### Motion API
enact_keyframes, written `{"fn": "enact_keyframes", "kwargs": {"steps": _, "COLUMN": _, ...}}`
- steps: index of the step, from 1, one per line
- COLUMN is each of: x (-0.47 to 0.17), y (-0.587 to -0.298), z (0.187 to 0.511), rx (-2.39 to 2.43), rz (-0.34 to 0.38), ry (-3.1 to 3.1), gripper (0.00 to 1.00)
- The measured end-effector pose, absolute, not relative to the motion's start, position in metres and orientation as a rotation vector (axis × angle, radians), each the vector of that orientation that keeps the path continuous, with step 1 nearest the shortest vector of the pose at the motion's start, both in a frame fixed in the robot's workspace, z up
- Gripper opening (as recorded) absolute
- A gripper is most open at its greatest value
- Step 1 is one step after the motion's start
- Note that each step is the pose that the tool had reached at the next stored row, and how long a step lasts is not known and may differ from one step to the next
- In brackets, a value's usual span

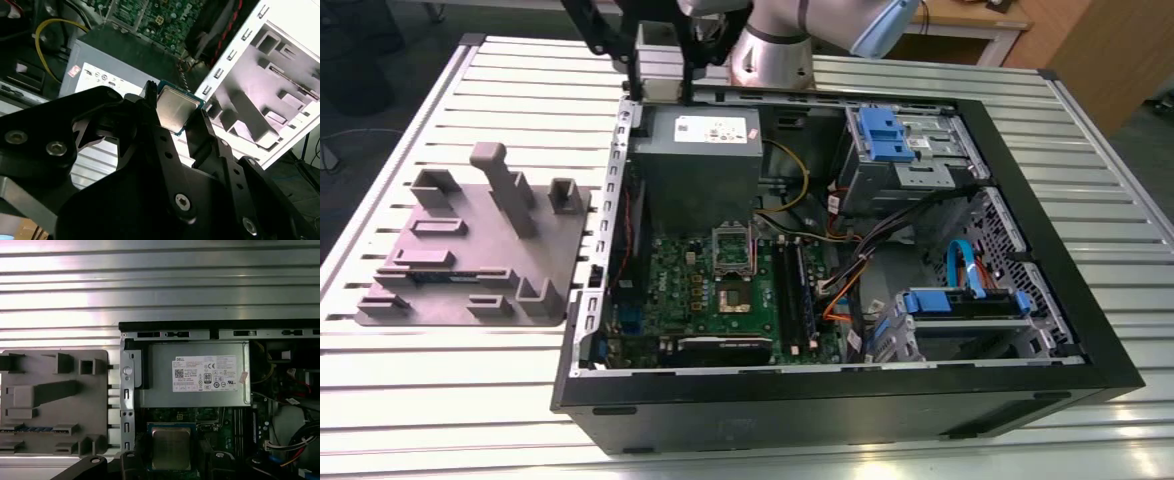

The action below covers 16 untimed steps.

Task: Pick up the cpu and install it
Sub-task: 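Pick up the cpu and move it towards the insertion slot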

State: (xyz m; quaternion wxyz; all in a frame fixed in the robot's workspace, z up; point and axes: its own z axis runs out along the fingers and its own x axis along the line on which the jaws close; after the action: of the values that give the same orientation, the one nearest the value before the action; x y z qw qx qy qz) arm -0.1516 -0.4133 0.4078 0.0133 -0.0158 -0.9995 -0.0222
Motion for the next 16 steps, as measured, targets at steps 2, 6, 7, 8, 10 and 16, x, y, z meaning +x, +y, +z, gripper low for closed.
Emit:
{"fn": "enact_keyframes", "kwargs": {"steps": 2, "x": -0.143, "y": -0.413, "z": 0.408, "rx": -0.049, "rz": -0.069, "ry": -3.114, "gripper": 0.47}}
{"fn": "enact_keyframes", "kwargs": {"steps": 6, "x": -0.127, "y": -0.413, "z": 0.408, "rx": -0.049, "rz": -0.069, "ry": -3.113, "gripper": 0.47}}
{"fn": "enact_keyframes", "kwargs": {"steps": 7, "x": -0.123, "y": -0.413, "z": 0.408, "rx": -0.049, "rz": -0.069, "ry": -3.113, "gripper": 0.47}}
{"fn": "enact_keyframes", "kwargs": {"steps": 8, "x": -0.118, "y": -0.413, "z": 0.407, "rx": -0.049, "rz": -0.069, "ry": -3.113, "gripper": 0.47}}
{"fn": "enact_keyframes", "kwargs": {"steps": 10, "x": -0.110, "y": -0.413, "z": 0.407, "rx": -0.049, "rz": -0.069, "ry": -3.113, "gripper": 0.47}}
{"fn": "enact_keyframes", "kwargs": {"steps": 16, "x": -0.102, "y": -0.413, "z": 0.407, "rx": -0.049, "rz": -0.069, "ry": -3.113, "gripper": 0.47}}
